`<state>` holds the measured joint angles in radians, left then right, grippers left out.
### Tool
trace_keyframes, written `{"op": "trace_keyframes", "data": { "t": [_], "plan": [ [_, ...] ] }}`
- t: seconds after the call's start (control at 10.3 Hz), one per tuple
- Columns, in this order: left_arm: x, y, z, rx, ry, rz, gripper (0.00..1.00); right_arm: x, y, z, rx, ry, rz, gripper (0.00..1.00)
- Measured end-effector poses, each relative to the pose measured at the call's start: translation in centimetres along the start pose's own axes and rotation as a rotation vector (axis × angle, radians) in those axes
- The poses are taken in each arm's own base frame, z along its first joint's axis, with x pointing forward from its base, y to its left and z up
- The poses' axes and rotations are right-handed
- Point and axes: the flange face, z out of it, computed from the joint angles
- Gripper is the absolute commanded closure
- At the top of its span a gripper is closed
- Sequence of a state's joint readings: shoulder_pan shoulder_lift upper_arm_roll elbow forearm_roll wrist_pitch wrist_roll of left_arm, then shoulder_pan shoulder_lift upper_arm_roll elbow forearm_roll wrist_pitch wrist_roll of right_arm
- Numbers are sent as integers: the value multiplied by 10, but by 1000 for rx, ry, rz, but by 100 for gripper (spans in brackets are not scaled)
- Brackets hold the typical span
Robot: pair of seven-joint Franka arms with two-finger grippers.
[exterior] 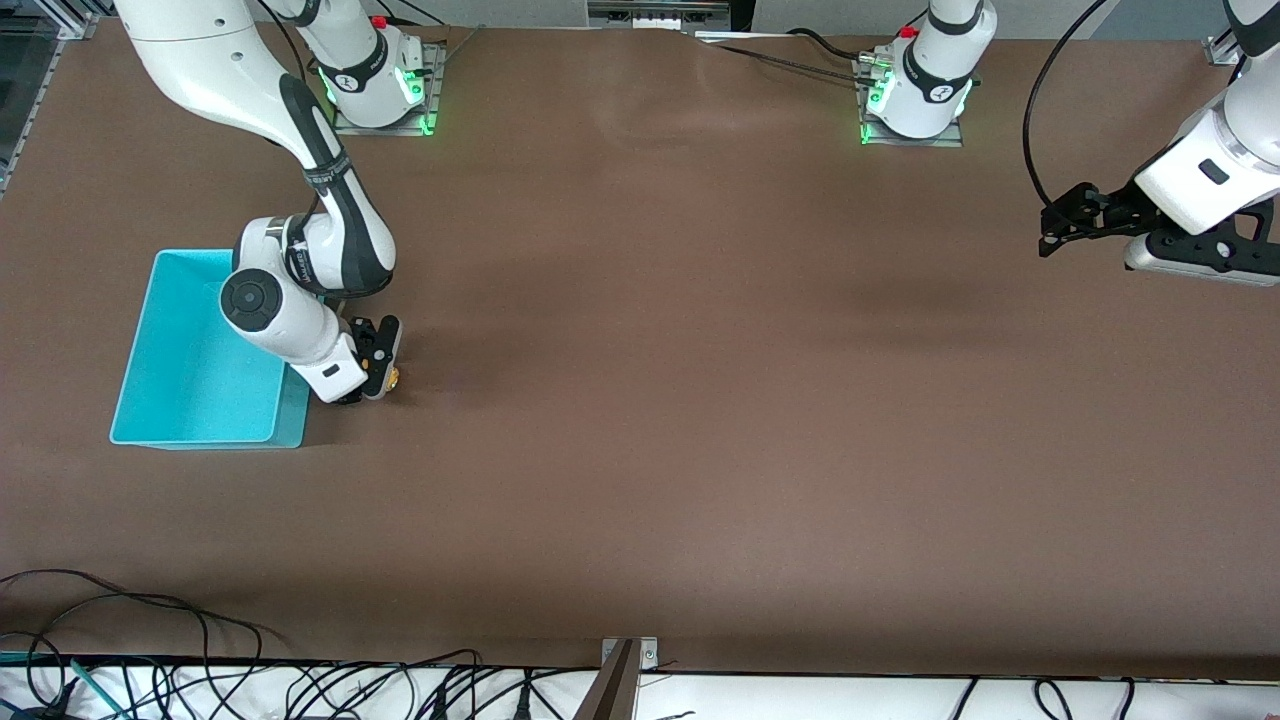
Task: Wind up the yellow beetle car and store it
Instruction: 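Grasp the yellow car with the right gripper and lift it, then lower the car into the cyan bin with the right gripper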
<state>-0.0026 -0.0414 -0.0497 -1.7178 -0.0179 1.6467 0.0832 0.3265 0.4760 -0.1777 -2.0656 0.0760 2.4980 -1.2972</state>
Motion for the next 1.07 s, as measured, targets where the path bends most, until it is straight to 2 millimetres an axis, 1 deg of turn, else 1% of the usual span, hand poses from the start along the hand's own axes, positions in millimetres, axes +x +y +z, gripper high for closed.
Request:
{"op": "trace_keyframes", "data": {
  "t": [0.1, 0.19, 0.29, 0.39, 0.49, 0.68, 0.78, 0.87, 0.97, 1.07],
  "plan": [
    [0, 0, 0, 0, -1, 0, 0, 1, 0, -12, 8, 6, 30, 100],
    [0, 0, 0, 0, -1, 0, 0, 4, -2, -30, 24, 11, 66, 100],
    [0, -1, 0, 6, -1, 0, 0, 5, -2, -54, 28, 20, 88, 100],
    [0, -1, -2, 10, -2, 1, 0, 1, -1, -78, 15, 33, 103, 100],
    [1, -1, -4, 10, -6, 1, 0, -10, 2, -100, -9, 45, 128, 100],
    [4, -1, -4, 9, -12, 1, 0, -52, 10, -134, -28, 52, 197, 100],
    [5, -2, -3, 8, -15, 1, 0, -73, 11, -146, -26, 53, 232, 100],
    [6, -2, -2, 8, -18, 1, 0, -95, 13, -153, -25, 51, 269, 100],
    [6, -2, -2, 8, -19, 1, 0, -121, 16, -154, -27, 45, 305, 100],
    [6, -2, -2, 8, -20, 1, 0, -146, 17, -149, -24, 35, 334, 100]
  ]
}}
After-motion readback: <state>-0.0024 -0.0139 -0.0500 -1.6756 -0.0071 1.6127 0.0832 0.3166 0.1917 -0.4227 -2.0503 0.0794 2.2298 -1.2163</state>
